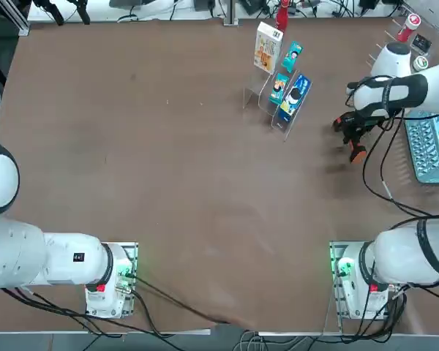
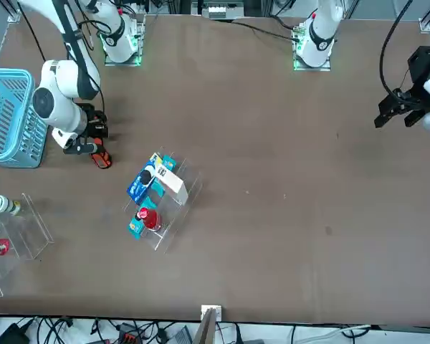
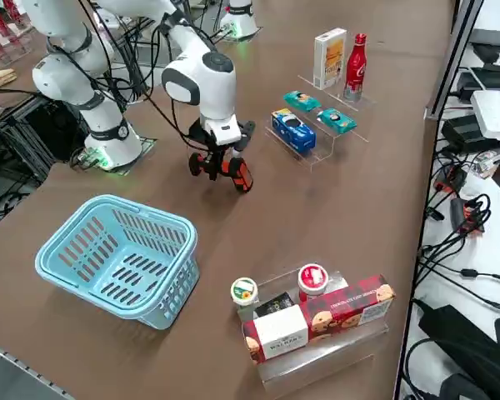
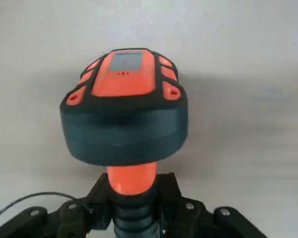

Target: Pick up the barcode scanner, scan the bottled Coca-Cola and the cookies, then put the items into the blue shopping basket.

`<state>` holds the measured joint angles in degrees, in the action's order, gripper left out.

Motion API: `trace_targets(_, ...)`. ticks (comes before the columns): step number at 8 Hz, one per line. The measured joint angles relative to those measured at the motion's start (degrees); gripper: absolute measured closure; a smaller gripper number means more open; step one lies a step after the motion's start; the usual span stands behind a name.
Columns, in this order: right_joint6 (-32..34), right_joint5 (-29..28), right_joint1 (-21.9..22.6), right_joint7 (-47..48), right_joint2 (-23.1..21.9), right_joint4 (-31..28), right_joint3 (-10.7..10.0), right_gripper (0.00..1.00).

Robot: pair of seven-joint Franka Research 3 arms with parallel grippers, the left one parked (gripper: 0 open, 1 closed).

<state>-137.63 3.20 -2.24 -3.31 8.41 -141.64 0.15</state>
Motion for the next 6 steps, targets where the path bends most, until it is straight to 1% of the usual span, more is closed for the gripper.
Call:
trace_targets(2,-0.2,0.5,0.1,1.8,0.9,0.0,0.0,0.56)
trace_targets(4,-0.2,0.7,0.1,2.7,1.7,0.0,-0.1,0.52)
trace_targets(5,-0.1,0.7,0.1,2.8,1.8,0.0,-0.3,0.37)
trace_targets(6,0.0,0.7,0.1,2.9,1.7,0.0,-0.4,0.18)
